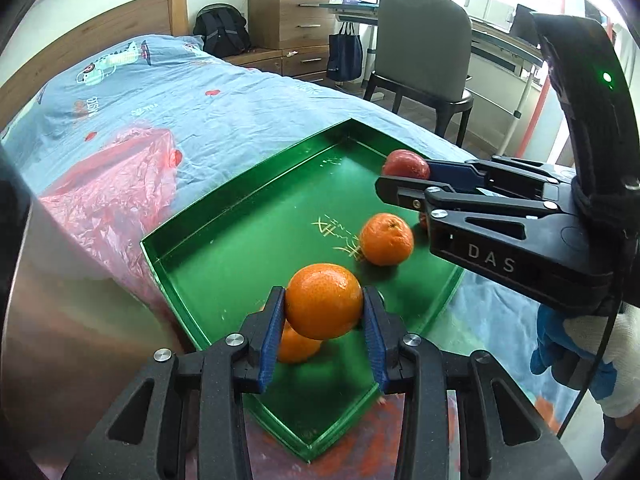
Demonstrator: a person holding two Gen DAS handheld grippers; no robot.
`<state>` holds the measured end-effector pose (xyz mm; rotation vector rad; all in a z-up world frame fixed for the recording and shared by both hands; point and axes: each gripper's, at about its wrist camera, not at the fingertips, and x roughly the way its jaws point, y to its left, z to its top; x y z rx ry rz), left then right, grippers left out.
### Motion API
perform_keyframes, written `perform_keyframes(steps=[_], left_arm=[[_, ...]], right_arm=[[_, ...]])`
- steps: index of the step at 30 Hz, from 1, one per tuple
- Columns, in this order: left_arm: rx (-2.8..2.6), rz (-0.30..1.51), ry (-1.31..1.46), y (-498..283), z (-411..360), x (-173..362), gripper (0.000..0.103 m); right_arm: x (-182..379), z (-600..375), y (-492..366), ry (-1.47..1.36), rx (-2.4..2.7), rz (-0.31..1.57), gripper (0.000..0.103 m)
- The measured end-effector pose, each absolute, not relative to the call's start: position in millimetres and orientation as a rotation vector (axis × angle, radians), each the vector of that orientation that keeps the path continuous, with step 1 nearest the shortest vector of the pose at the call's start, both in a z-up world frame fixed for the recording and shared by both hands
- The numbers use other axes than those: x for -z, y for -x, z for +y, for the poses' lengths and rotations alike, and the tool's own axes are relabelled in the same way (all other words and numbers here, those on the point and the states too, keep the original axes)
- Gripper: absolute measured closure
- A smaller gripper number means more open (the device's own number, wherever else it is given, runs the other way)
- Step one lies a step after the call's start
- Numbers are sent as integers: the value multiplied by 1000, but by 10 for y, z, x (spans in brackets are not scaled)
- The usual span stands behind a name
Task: Organize fruits
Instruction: 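Lower both fruits into the green tray and open both tools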
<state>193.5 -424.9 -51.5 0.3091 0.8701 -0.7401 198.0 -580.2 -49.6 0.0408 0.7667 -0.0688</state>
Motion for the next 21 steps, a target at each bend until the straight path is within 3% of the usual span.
perform_keyframes(steps=[12, 21], left_arm=[[677, 958, -364, -2475, -4548, 913, 70], [693, 992, -328, -2630, -4582, 979, 69]], right_arm=[[1013, -6173, -2556, -49, 146, 906, 40], [1055, -6234, -2571, -93, 126, 922, 36]])
